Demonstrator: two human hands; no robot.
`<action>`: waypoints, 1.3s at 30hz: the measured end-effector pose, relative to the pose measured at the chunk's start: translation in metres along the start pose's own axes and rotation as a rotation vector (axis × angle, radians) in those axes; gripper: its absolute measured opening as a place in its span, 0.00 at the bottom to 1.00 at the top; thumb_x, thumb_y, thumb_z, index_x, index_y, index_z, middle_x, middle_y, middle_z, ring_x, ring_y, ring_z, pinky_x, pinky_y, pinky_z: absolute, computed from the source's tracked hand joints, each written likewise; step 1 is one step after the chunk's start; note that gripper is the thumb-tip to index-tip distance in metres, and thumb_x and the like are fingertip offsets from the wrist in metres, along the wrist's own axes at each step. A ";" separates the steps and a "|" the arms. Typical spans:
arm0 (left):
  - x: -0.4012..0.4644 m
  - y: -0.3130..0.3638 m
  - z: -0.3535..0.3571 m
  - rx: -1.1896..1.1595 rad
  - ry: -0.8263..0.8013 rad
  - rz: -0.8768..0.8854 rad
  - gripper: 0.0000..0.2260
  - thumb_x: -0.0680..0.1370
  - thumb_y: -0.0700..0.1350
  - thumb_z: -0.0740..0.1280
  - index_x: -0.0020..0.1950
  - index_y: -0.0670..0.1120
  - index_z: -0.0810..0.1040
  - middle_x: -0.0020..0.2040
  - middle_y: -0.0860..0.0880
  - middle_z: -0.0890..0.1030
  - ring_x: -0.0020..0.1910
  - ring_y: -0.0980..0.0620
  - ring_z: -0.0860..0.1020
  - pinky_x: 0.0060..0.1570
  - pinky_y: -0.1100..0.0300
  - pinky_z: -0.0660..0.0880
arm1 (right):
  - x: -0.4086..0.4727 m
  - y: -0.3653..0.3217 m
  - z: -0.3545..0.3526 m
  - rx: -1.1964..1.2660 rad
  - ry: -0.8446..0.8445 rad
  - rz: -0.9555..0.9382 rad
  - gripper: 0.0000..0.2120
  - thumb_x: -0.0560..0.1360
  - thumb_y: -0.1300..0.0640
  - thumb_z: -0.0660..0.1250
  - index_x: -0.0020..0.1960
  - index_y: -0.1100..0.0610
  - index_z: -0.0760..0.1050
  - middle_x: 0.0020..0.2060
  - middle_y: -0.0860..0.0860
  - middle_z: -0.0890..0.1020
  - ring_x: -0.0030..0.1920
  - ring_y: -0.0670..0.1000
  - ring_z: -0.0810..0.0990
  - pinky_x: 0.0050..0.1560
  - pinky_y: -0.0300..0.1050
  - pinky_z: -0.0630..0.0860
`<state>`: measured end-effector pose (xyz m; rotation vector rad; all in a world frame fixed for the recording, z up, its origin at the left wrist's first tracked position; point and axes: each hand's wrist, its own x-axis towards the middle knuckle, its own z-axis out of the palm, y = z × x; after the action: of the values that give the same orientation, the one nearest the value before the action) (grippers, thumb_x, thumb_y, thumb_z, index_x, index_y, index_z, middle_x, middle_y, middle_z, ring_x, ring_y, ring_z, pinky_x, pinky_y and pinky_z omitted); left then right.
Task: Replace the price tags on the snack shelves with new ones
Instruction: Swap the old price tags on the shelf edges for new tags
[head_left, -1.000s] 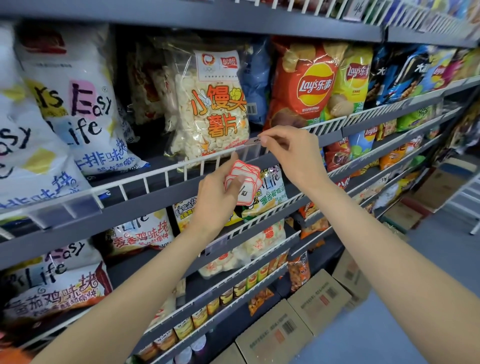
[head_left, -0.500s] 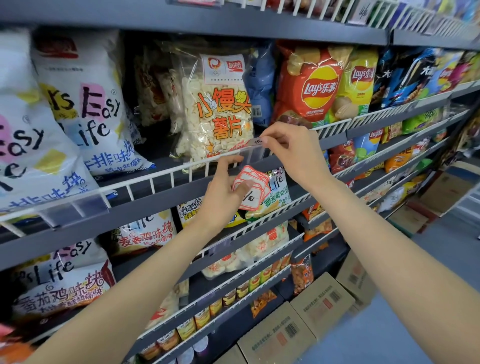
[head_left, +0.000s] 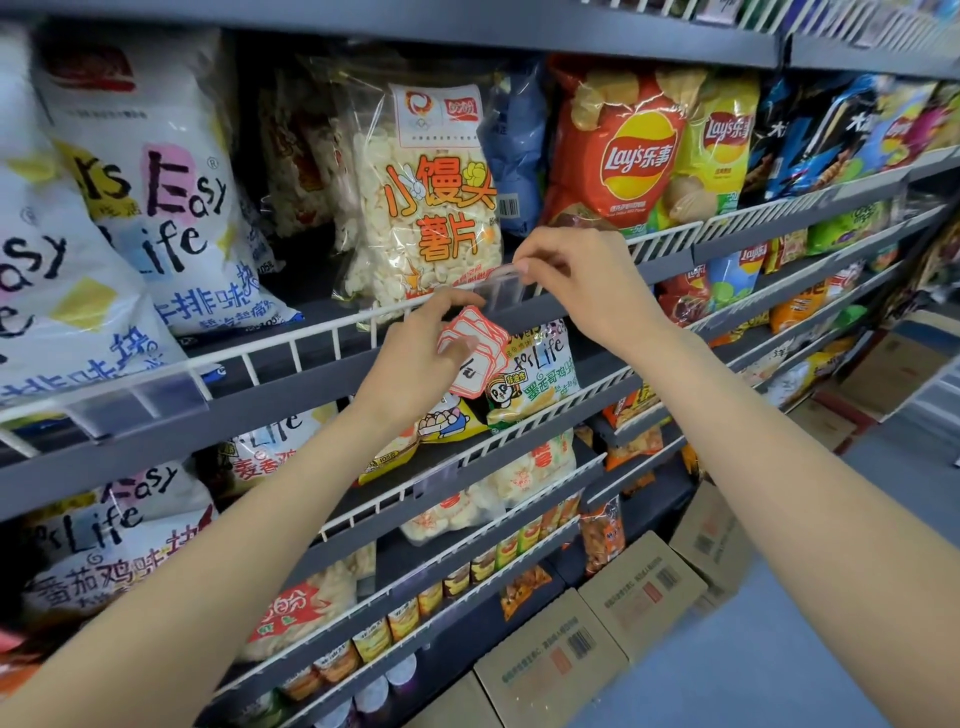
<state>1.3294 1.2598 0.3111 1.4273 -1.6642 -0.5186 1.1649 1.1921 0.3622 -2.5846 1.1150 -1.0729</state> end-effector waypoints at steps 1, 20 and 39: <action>0.000 0.000 -0.001 0.006 -0.003 -0.002 0.15 0.79 0.39 0.62 0.64 0.52 0.71 0.60 0.51 0.76 0.54 0.55 0.75 0.46 0.68 0.70 | 0.000 0.000 0.000 -0.004 -0.003 -0.005 0.05 0.76 0.60 0.65 0.47 0.59 0.80 0.37 0.49 0.82 0.40 0.46 0.79 0.48 0.38 0.74; 0.002 0.012 -0.016 0.288 -0.090 0.072 0.17 0.79 0.40 0.62 0.67 0.52 0.69 0.50 0.51 0.75 0.36 0.50 0.75 0.33 0.74 0.66 | 0.008 0.009 0.015 -0.139 -0.032 -0.021 0.07 0.75 0.61 0.65 0.51 0.55 0.80 0.44 0.53 0.81 0.44 0.52 0.78 0.47 0.50 0.75; 0.001 0.015 -0.015 0.294 -0.089 0.044 0.18 0.79 0.41 0.61 0.68 0.52 0.68 0.57 0.47 0.79 0.48 0.42 0.79 0.40 0.63 0.71 | -0.012 0.012 0.033 -0.510 0.084 -0.172 0.08 0.69 0.66 0.70 0.47 0.59 0.81 0.42 0.53 0.78 0.43 0.54 0.76 0.24 0.44 0.71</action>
<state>1.3330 1.2658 0.3311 1.5910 -1.8988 -0.3257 1.1739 1.1862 0.3262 -3.1002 1.3558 -1.0489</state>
